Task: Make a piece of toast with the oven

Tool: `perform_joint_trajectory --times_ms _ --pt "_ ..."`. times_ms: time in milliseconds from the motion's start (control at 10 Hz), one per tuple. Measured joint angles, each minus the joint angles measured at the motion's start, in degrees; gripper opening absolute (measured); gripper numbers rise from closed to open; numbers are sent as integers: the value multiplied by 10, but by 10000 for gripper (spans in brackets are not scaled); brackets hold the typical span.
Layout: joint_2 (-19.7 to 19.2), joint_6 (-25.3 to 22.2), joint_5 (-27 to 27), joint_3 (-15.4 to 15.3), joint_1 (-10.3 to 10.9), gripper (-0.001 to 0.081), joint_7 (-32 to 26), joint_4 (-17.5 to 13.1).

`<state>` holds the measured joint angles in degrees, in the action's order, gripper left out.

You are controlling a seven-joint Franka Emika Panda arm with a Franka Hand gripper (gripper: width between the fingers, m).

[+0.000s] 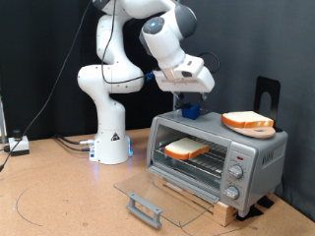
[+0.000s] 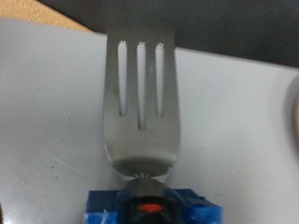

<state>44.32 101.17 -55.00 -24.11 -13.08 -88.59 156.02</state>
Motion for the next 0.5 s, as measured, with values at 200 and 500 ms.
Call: perform_joint_trajectory --times_ms 200,500 --pt "21 -26 4 29 0 807 -2 -11" --pt "20 10 13 28 -14 807 -13 -7"
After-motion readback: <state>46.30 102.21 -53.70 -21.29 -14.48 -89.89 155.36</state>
